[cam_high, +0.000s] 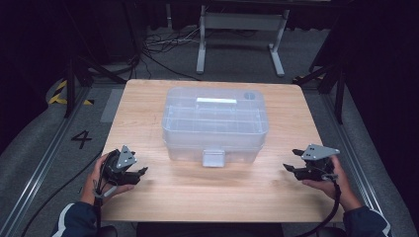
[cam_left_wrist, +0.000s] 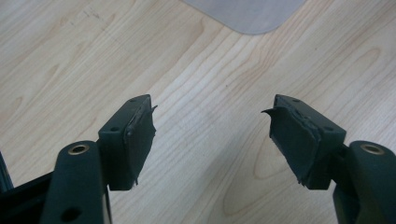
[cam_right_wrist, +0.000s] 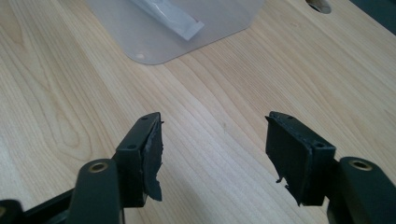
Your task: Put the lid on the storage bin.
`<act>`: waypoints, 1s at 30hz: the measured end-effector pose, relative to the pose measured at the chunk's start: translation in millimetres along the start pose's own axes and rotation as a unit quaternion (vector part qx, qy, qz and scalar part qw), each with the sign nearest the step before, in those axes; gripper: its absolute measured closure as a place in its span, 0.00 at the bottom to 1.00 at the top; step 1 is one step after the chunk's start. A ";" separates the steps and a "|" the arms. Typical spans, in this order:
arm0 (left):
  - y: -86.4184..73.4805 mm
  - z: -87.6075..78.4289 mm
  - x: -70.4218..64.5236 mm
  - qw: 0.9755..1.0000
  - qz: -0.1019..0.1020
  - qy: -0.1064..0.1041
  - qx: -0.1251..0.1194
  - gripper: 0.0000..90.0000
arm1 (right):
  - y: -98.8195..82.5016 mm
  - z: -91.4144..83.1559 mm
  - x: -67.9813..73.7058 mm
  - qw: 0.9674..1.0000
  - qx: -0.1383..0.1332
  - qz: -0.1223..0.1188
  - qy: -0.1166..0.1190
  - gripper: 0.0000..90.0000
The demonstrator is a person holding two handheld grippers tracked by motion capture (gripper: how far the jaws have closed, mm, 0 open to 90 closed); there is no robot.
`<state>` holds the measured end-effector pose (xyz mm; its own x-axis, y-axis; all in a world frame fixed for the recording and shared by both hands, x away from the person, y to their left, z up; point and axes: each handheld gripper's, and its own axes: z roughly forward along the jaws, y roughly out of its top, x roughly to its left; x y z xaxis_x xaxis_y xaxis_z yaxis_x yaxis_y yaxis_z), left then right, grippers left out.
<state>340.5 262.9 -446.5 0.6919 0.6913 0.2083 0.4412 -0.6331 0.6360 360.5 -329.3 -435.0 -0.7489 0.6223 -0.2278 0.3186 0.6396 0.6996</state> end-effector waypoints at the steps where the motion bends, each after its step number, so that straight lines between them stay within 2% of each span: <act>1: -1.9 0.2 0.6 1.000 -0.002 0.000 0.002 0.32 | -2.1 -0.8 -0.3 1.000 0.001 0.003 0.000 0.41; 5: -9.5 0.4 2.3 1.000 -0.002 0.002 0.004 0.29 | -8.3 -1.5 -1.3 1.000 0.001 0.008 -0.007 0.38; 12: -26.0 -1.3 7.7 1.000 -0.019 0.000 0.008 0.24 | -25.4 -0.7 -3.6 1.000 0.008 0.026 -0.011 0.35; 15: -33.7 -0.4 9.9 0.999 -0.033 -0.001 0.007 0.24 | -37.1 0.4 -5.5 0.999 0.009 0.044 -0.020 0.34; 18: -38.5 0.0 11.2 0.999 -0.039 -0.003 0.006 0.23 | -44.6 0.8 -7.0 0.998 0.008 0.056 -0.021 0.34; 21: -44.8 0.7 11.7 0.999 -0.045 -0.007 0.002 0.22 | -55.8 0.3 -8.5 0.997 0.009 0.078 -0.021 0.34; 23: -48.7 0.8 12.6 0.998 -0.055 -0.016 -0.004 0.22 | -57.8 0.5 -8.6 0.996 0.010 0.083 -0.021 0.34; 28: -54.2 2.5 14.7 0.998 -0.065 -0.022 -0.005 0.21 | -72.9 0.6 -9.0 0.993 0.012 0.113 -0.021 0.33; 30: -56.3 3.1 15.1 0.997 -0.071 -0.023 -0.005 0.21 | -77.2 -1.3 -9.3 0.992 0.005 0.125 -0.016 0.32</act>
<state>327.9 307.9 -481.5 0.6488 0.7566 0.0807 0.5308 -0.5260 0.6645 342.2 -385.1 -486.0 -0.6268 0.7761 -0.0693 0.4983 0.4677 0.7300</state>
